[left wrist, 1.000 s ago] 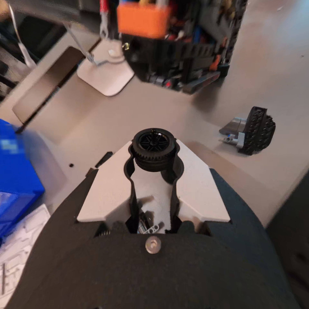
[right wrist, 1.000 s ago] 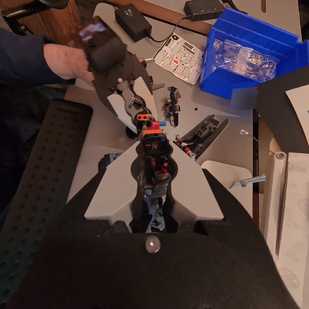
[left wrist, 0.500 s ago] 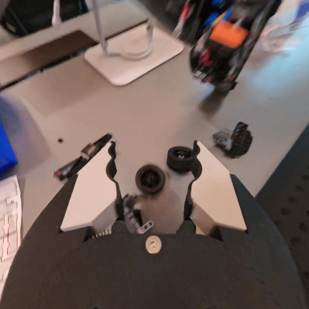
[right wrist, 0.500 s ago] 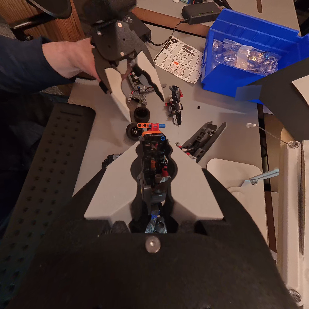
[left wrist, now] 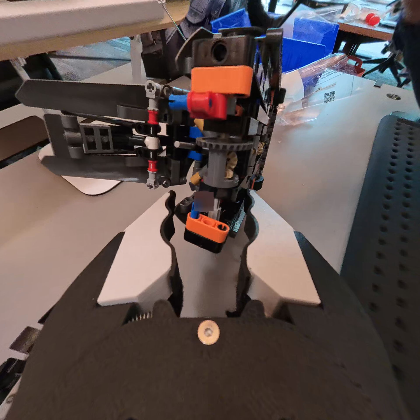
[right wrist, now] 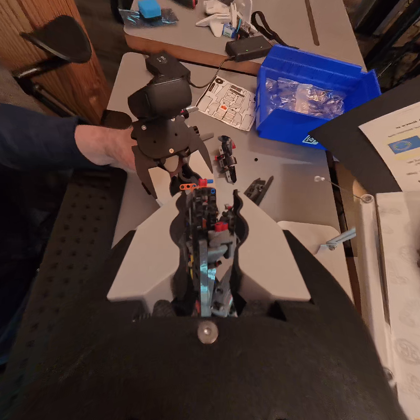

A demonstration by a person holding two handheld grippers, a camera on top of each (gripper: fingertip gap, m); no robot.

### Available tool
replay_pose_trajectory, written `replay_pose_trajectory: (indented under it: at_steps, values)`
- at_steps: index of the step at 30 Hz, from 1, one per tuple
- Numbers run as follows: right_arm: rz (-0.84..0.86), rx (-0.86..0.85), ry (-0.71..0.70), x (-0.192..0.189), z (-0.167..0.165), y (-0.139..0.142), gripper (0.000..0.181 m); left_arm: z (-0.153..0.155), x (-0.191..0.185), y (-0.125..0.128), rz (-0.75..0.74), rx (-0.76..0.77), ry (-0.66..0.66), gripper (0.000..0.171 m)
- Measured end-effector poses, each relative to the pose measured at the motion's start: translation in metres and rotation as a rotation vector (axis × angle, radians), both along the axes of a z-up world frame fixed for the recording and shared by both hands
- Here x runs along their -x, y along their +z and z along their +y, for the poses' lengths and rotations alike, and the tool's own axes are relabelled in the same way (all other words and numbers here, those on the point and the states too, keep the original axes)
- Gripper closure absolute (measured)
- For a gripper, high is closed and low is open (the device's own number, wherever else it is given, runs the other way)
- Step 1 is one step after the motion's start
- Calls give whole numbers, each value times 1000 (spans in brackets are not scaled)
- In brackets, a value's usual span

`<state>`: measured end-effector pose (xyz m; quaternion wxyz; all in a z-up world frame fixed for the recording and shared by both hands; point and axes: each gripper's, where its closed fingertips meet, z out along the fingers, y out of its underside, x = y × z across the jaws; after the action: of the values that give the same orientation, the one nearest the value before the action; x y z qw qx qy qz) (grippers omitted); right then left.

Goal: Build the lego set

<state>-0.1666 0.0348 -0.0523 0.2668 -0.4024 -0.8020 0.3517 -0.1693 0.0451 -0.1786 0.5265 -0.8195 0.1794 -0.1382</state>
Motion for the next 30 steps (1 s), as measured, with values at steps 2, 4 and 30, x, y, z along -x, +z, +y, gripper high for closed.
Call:
replay_pose_trajectory:
  at_steps: [2, 4, 30]
  values:
    - [-29, -24, 19, -9, 0, -3, 139, -1, 1, -1, 15, -5, 4, 114]
    - [-99, -120, -10, -12, 6, -20, 136, 0, 0, 2, 21, -20, -5, 114]
    - [-198, -65, -51, -21, 37, -76, 166, 1, -5, -23, -1, 37, -59, 132]
